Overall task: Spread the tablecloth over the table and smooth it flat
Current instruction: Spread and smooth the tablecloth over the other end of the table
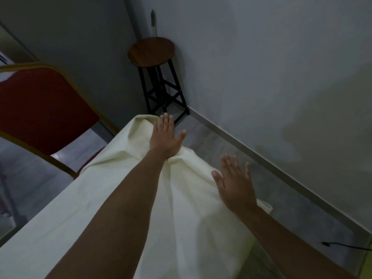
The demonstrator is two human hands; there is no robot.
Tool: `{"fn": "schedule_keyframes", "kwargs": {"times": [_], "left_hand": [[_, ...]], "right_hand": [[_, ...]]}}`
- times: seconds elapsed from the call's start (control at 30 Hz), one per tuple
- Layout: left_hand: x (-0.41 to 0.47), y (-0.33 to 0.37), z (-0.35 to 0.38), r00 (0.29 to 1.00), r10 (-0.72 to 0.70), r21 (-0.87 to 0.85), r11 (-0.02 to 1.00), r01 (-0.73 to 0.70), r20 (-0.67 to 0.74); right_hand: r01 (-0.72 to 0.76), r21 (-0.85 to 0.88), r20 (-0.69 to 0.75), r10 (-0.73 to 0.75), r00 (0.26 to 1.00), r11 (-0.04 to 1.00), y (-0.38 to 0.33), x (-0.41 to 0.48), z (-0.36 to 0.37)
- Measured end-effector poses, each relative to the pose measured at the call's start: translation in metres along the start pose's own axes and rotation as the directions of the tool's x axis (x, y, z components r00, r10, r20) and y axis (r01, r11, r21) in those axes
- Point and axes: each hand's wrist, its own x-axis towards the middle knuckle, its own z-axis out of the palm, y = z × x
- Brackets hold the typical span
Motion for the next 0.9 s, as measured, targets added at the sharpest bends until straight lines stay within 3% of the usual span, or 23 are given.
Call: {"fn": "schedule_keyframes", "kwargs": {"times": [0.1, 0.17, 0.3, 0.37, 0.47, 0.67, 0.8, 0.9], "left_hand": [[0.005, 0.013, 0.000, 0.998, 0.057, 0.024, 0.998, -0.057, 0.008], [0.003, 0.018, -0.006, 0.997, 0.034, -0.022, 0.999, -0.035, -0.066], [-0.014, 0.011, -0.014, 0.941, -0.235, -0.195, 0.962, 0.190, -0.244], [-0.020, 0.002, -0.008, 0.944, -0.285, -0.191, 0.948, 0.253, -0.167], [-0.012, -0.010, -0.001, 0.971, -0.239, -0.093, 0.967, 0.236, -0.020], [0.005, -0.010, -0.003, 0.988, -0.143, 0.000, 0.990, 0.144, 0.053], [0.000, -0.006, -0.011, 0.983, -0.163, -0.041, 0.985, 0.166, 0.084], [-0.023, 0.026, -0.003, 0.994, -0.101, -0.050, 0.993, 0.104, 0.048]], "right_hand": [[0.001, 0.023, -0.008, 0.000, 1.000, 1.000, 0.002, -0.001, 0.000], [0.005, 0.014, -0.019, -0.005, 1.000, 1.000, 0.003, -0.002, 0.000], [-0.011, 0.033, -0.069, 0.013, 0.998, 0.999, -0.005, -0.003, -0.006], [-0.004, 0.059, -0.076, 0.009, 0.997, 0.998, -0.017, -0.004, -0.006], [0.033, 0.045, -0.024, -0.032, 0.999, 0.998, -0.028, -0.008, 0.001], [0.045, -0.015, -0.038, -0.045, 0.998, 0.999, -0.008, -0.014, 0.001], [-0.072, -0.040, -0.071, 0.069, 0.995, 0.997, 0.014, -0.038, -0.005], [-0.191, -0.020, -0.114, 0.187, 0.976, 0.981, 0.022, -0.062, -0.009]]}}
